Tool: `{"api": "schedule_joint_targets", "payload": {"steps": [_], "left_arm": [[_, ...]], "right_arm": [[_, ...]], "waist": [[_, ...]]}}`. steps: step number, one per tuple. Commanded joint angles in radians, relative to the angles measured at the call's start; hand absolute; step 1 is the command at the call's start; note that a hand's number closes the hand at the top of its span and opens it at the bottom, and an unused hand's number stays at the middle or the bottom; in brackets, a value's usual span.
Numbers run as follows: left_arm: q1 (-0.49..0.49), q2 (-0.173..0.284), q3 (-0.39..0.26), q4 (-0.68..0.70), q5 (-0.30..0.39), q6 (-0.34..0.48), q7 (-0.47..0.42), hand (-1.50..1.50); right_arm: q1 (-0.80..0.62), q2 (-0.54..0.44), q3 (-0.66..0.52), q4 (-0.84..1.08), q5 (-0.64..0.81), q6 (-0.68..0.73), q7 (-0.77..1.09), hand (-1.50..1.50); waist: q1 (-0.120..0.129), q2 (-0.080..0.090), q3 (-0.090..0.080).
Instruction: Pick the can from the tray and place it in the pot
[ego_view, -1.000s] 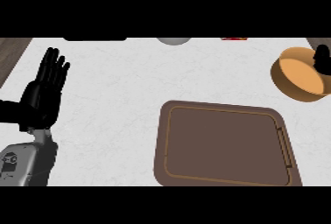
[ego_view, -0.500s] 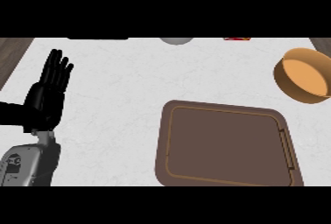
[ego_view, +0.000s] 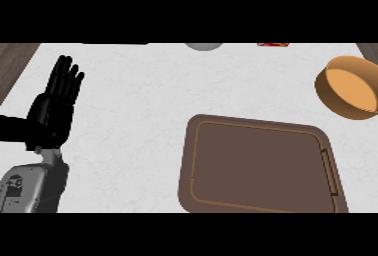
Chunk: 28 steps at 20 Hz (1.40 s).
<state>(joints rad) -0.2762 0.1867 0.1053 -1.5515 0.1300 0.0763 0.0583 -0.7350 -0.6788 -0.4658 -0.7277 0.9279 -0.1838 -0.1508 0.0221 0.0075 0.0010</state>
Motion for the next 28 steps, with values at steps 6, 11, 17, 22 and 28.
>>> {"api": "schedule_joint_targets", "payload": {"steps": [6,11,17,22,28], "left_arm": [[0.015,-0.023,-0.016,0.009,-0.011,-0.001,-0.032,0.0],[-0.008,-0.029,-0.016,0.025,-0.019,0.006,-0.035,0.0],[0.024,0.01,0.004,-0.042,0.006,-0.02,0.014,0.0],[-0.025,0.013,0.017,0.019,0.001,-0.016,0.004,0.0],[-0.053,-0.007,0.007,0.016,-0.012,0.007,0.003,0.0]], "right_arm": [[-0.106,-0.042,-0.057,0.334,-0.075,0.15,-0.069,-1.5],[-0.145,-0.018,-0.056,0.377,-0.103,0.143,-0.209,-1.5],[-0.175,0.002,-0.183,0.393,-0.246,0.126,-0.291,-1.5],[-0.208,-0.063,-0.305,0.432,-0.371,0.173,-0.226,-1.5],[-0.155,-0.17,-0.39,0.464,-0.47,0.245,-0.298,-1.5]], "waist": [[0.021,0.01,0.002],[0.009,0.005,0.001],[0.01,0.0,0.001],[0.002,0.003,0.001],[0.004,0.007,0.003]]}}
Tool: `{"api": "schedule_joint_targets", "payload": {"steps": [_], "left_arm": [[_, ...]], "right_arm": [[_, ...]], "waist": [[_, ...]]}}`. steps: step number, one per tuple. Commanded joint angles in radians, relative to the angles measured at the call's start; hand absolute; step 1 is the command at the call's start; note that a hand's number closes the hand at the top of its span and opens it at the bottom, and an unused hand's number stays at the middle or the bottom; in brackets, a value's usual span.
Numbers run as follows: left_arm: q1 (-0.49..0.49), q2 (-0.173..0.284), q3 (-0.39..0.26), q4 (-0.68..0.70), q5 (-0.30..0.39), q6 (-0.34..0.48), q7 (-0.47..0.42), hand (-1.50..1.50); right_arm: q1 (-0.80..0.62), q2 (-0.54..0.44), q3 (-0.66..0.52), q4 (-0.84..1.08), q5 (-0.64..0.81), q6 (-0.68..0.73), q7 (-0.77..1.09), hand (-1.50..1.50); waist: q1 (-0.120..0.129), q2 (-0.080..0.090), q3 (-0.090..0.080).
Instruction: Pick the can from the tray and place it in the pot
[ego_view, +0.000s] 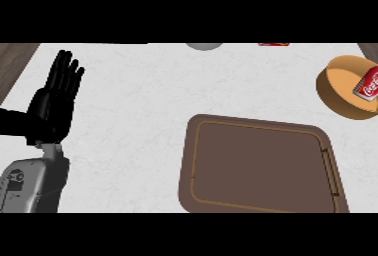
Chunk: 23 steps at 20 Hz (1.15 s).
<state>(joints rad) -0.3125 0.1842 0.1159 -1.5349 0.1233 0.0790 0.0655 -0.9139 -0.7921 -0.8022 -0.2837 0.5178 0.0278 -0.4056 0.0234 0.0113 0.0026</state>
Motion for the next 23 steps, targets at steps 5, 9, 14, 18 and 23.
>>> {"api": "schedule_joint_targets", "payload": {"steps": [5,9,14,18,23], "left_arm": [[-0.007,-0.008,0.005,0.011,0.007,-0.005,-0.014,0.0],[-0.031,-0.028,-0.021,0.003,-0.025,0.03,0.014,0.0],[-0.001,0.001,0.003,-0.015,-0.004,0.001,0.012,0.0],[-0.007,-0.001,0.004,0.003,0.003,-0.006,0.013,0.0],[0.016,-0.026,-0.024,0.009,-0.031,0.01,-0.022,0.0]], "right_arm": [[0.107,-0.122,-0.122,0.055,-0.133,0.091,-0.107,-1.5],[0.144,-0.202,-0.157,0.072,-0.174,0.16,-0.112,-1.5],[0.202,-0.227,-0.173,0.087,-0.196,0.166,-0.148,-1.5],[0.282,-0.26,-0.209,0.102,-0.229,0.223,-0.207,-1.5],[0.344,-0.316,-0.216,0.112,-0.241,0.29,-0.208,-1.5]], "waist": [[0.001,0.007,0.002],[-0.001,0.006,0.003],[0.01,0.006,0.003],[0.005,0.01,0.006],[0.0,0.007,0.006]]}}
